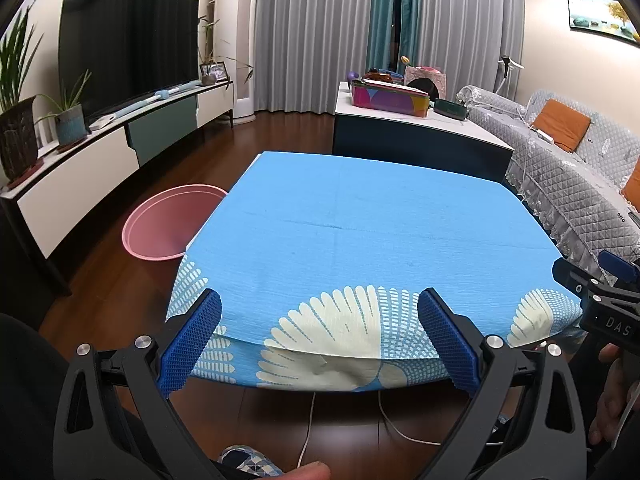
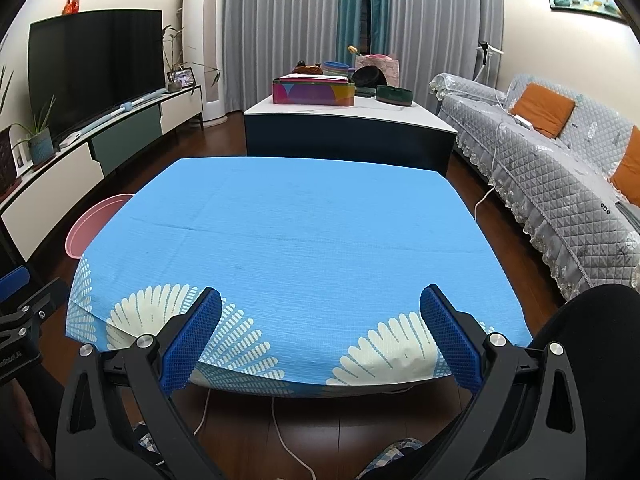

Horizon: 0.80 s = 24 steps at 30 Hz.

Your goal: Collect trash

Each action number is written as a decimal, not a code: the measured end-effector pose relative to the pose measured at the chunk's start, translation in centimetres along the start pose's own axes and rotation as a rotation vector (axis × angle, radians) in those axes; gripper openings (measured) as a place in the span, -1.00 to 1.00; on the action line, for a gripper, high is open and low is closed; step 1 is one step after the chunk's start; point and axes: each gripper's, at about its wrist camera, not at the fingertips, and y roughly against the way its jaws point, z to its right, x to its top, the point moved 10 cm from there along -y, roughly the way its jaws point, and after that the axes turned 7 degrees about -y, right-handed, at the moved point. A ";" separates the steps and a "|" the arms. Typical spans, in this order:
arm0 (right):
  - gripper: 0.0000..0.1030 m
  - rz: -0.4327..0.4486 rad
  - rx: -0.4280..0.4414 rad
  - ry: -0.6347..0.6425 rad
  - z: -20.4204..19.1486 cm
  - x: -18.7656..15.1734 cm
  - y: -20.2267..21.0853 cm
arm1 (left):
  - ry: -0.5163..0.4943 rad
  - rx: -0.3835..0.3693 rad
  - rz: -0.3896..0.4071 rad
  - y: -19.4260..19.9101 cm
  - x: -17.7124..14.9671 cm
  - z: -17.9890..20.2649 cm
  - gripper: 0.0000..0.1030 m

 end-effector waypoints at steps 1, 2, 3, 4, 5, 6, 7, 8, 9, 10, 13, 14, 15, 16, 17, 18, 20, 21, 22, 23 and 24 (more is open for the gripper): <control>0.90 0.000 0.000 0.000 0.0 0.0 0.0 | 0.000 0.000 0.001 0.0 0.0 0.0 0.85; 0.90 0.000 0.000 0.000 0.0 0.0 0.0 | 0.000 0.000 0.001 0.0 0.0 0.0 0.85; 0.90 0.000 0.000 0.001 0.0 0.0 0.0 | 0.001 0.000 0.001 0.0 0.0 0.0 0.85; 0.90 0.000 0.000 0.000 0.0 0.0 0.0 | 0.001 0.000 0.001 0.0 0.0 0.0 0.85; 0.90 0.000 0.000 0.000 0.0 0.0 0.0 | 0.002 0.000 0.001 0.0 0.0 0.0 0.85; 0.90 0.000 0.000 -0.001 0.0 0.0 0.0 | 0.003 0.000 0.000 -0.1 -0.1 0.0 0.85; 0.90 0.000 -0.001 -0.001 0.0 0.0 0.0 | 0.003 0.000 -0.001 -0.1 -0.1 0.0 0.85; 0.90 0.000 0.000 -0.001 0.0 0.0 0.0 | 0.004 -0.001 -0.002 -0.1 -0.1 0.0 0.85; 0.90 0.000 0.000 0.000 0.0 0.0 0.0 | 0.005 -0.002 -0.004 -0.1 -0.2 0.0 0.85; 0.90 0.000 0.000 0.000 0.0 0.0 0.0 | 0.006 -0.003 -0.006 -0.1 -0.2 0.0 0.85; 0.90 -0.001 0.000 0.001 0.0 0.0 0.0 | 0.007 -0.003 -0.004 -0.1 -0.2 0.1 0.85; 0.90 -0.001 0.000 0.000 0.0 0.0 0.0 | 0.008 -0.002 -0.003 -0.1 -0.2 0.1 0.85; 0.90 -0.001 0.001 0.000 -0.1 0.0 0.0 | 0.009 -0.001 -0.004 -0.1 -0.2 0.0 0.85; 0.90 0.000 0.001 0.000 -0.1 -0.1 0.0 | 0.012 -0.001 -0.006 -0.2 -0.3 0.0 0.85; 0.90 0.000 0.001 0.000 -0.1 -0.1 0.0 | 0.014 0.000 -0.007 -0.2 -0.3 0.0 0.85; 0.90 0.001 0.001 0.000 -0.1 0.0 0.0 | 0.014 0.001 -0.007 -0.2 -0.2 0.0 0.85; 0.90 0.000 0.001 0.001 -0.2 -0.1 -0.1 | 0.011 0.007 -0.009 -0.3 -0.2 -0.1 0.85; 0.90 -0.001 0.001 0.001 -0.1 -0.1 0.0 | 0.010 0.007 -0.010 -0.2 -0.2 0.0 0.85; 0.90 -0.001 0.001 0.000 -0.1 -0.1 0.0 | 0.009 0.007 -0.011 -0.2 -0.3 0.0 0.85; 0.90 0.000 0.001 0.000 -0.2 -0.1 0.0 | 0.008 0.007 -0.012 -0.2 -0.3 0.0 0.85; 0.90 0.000 0.001 0.000 -0.2 -0.1 0.0 | 0.009 0.008 -0.012 -0.2 -0.3 0.1 0.85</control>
